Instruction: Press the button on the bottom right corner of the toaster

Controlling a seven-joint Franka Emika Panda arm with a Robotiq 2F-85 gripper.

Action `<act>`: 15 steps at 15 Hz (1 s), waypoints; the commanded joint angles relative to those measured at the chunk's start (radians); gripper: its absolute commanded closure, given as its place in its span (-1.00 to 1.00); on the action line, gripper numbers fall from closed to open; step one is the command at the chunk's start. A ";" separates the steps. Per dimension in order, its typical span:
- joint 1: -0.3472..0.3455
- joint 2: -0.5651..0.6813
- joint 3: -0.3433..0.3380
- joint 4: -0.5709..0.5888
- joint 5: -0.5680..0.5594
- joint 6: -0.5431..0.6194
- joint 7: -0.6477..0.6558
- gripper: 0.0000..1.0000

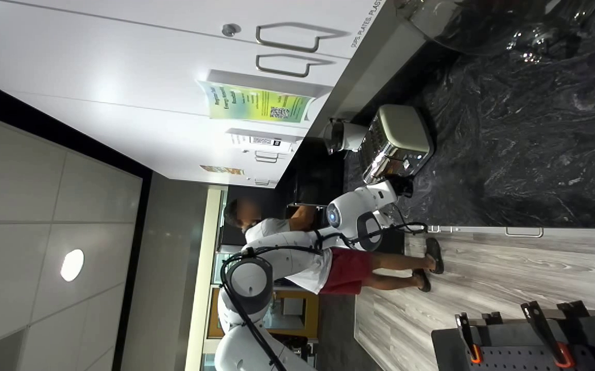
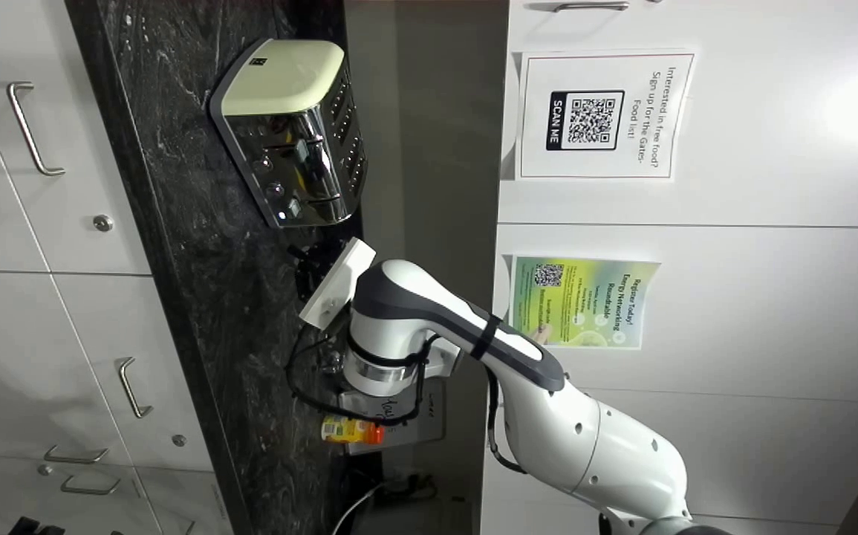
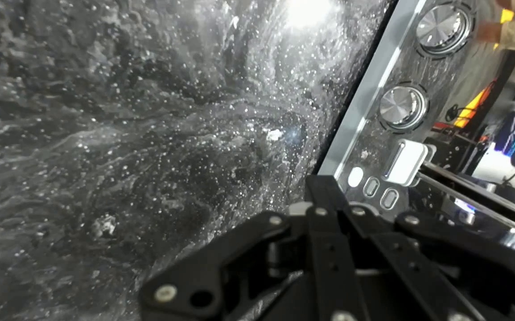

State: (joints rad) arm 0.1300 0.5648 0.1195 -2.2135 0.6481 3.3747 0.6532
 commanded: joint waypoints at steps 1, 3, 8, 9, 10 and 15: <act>0.006 0.095 -0.003 0.089 0.031 0.072 0.042 0.99; -0.024 0.136 0.028 0.121 0.014 0.105 0.074 0.99; 0.001 0.193 -0.004 0.242 0.045 0.081 0.123 0.99; 0.004 0.202 -0.008 0.264 0.050 0.081 0.126 0.99; 0.007 0.213 -0.013 0.281 0.061 0.081 0.125 0.99; -0.013 0.248 0.007 0.283 0.105 0.079 0.115 0.99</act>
State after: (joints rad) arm 0.1225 0.7888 0.1159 -1.9445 0.7183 3.4551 0.7563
